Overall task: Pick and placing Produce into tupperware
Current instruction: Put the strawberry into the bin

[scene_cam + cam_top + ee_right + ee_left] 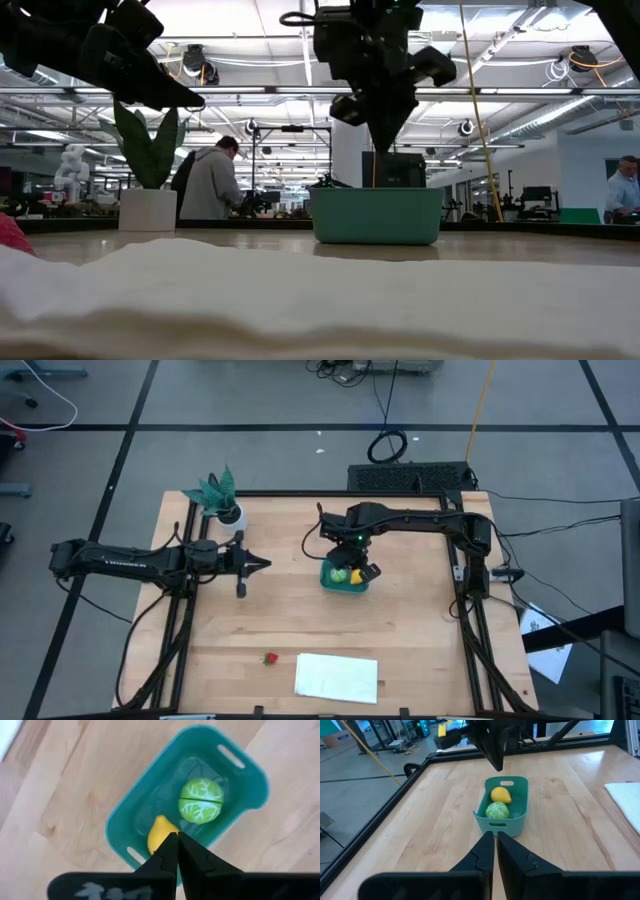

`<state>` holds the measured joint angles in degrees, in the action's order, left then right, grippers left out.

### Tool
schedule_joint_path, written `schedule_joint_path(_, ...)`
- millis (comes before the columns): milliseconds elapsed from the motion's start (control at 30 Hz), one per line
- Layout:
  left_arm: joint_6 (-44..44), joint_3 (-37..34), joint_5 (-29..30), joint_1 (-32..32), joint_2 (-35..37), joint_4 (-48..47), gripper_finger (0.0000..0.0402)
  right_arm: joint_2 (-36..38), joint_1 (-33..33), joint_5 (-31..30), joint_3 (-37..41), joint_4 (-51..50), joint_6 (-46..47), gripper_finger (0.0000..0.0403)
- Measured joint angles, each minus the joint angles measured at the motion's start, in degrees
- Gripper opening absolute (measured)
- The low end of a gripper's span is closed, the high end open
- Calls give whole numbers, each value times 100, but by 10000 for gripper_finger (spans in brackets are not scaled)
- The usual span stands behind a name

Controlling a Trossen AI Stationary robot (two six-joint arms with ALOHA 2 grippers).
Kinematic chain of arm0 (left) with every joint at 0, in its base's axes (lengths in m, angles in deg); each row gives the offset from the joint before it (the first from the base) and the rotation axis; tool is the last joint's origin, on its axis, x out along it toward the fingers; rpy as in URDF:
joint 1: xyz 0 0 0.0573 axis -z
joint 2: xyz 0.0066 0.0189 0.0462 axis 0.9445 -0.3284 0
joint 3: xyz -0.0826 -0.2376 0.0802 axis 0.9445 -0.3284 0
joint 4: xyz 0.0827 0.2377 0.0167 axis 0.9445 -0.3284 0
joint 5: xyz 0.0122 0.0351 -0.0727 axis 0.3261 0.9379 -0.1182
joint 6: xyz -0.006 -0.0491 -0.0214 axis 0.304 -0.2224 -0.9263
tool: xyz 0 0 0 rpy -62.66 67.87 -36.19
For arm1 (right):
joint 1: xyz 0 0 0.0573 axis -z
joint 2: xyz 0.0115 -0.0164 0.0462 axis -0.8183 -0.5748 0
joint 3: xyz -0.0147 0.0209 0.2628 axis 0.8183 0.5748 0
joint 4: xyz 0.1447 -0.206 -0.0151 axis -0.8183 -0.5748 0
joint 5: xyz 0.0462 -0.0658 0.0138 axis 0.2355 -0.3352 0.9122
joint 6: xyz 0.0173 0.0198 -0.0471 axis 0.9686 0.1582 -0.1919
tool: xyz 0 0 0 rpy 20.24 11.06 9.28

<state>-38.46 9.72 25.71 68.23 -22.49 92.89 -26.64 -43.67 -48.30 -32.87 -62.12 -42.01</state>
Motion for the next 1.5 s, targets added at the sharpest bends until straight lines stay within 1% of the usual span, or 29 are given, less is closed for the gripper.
schedule_joint_path(33, 0, 0, 0, 1, 1, -2, 26, 19, 1, 28, -42, -13, 26, 0)
schedule_joint_path(133, -11, 0, 0, 0, -1, -23, 26, 226, 102, 444, -57, 42, 78, 0)
schedule_joint_path(200, -11, 0, 0, 0, 0, -35, 26, 412, 161, 537, -64, 63, 113, 0)
schedule_joint_path(333, -11, 0, 1, 0, 1, -35, 26, 786, 236, 566, -64, 207, 293, 0)
schedule_joint_path(633, -4, 0, 4, 0, 0, -32, 26, 2039, 309, 581, -64, 1144, 1215, 0)
schedule_joint_path(767, -28, 0, 4, 1, 1, -33, 26, 2542, 351, 586, -64, 1302, 1567, 0)
schedule_joint_path(867, -41, 0, 2, -1, 1, -28, 26, 2778, 376, 585, -64, 1382, 1884, 0)
schedule_joint_path(933, -44, 0, 3, -1, 0, -29, 26, 2916, 376, 524, -64, 1436, 2024, 0)
schedule_joint_path(1067, -57, 0, 4, -1, 1, -24, 26, 3123, 288, 124, -64, 1536, 2197, 0)
schedule_joint_path(1133, -61, 0, 2, -1, 1, -26, 26, 3227, 278, 34, -58, 1555, 2210, 0)
schedule_joint_path(1267, -61, 0, 3, 0, 0, -32, 26, 3601, 284, -51, 3, 2009, 2417, 0)
schedule_joint_path(1433, -59, 0, 2, 1, 0, -39, 26, 4233, 282, -85, 426, 2720, 2702, 0)
schedule_joint_path(1500, -40, 0, 2, 1, 1, -37, 26, 4528, 278, -368, 688, 3021, 2854, 0)
